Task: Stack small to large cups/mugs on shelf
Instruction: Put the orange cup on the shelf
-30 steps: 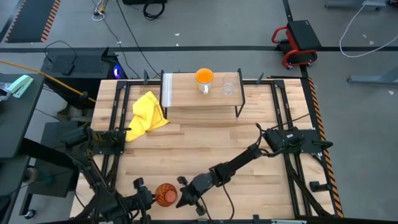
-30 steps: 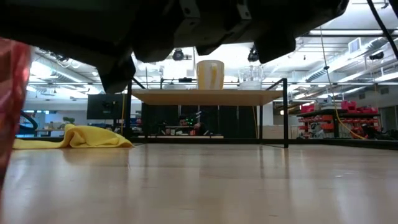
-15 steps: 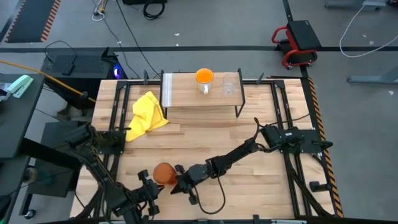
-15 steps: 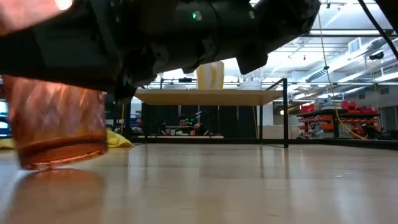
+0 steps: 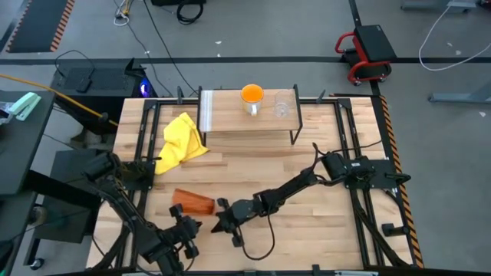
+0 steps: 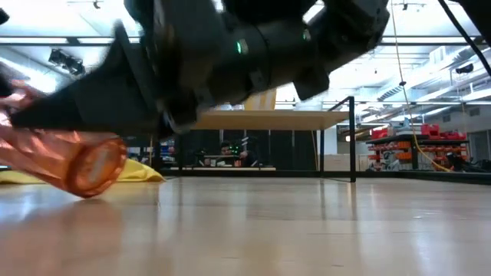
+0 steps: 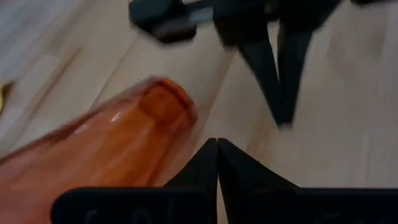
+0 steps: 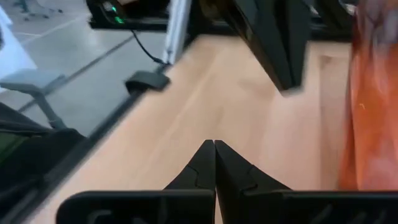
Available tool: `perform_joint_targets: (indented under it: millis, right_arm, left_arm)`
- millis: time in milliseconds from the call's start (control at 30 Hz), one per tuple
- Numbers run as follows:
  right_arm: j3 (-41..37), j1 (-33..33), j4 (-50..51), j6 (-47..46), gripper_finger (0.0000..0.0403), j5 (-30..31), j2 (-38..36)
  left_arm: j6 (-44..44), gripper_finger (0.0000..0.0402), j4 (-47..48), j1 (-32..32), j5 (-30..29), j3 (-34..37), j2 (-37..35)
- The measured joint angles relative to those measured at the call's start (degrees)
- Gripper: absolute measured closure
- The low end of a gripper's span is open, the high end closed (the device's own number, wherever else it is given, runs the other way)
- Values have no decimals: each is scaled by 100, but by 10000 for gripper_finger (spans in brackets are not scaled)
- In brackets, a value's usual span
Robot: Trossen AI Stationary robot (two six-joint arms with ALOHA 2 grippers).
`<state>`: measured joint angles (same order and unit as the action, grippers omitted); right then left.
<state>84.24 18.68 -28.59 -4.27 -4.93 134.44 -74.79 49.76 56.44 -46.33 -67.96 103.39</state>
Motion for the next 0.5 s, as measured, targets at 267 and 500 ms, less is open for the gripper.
perform_joint_targets:
  millis: [267, 500]
  right_arm:
    - [40, -114, -89, 145, 398, 68, -7]
    - [234, -218, 17, 255, 391, 137, -5]
  left_arm:
    - [-2025, 392, 1517, 425, 447, 0, -150]
    - [-3660, 384, 2352, 682, 566, 0, -115]
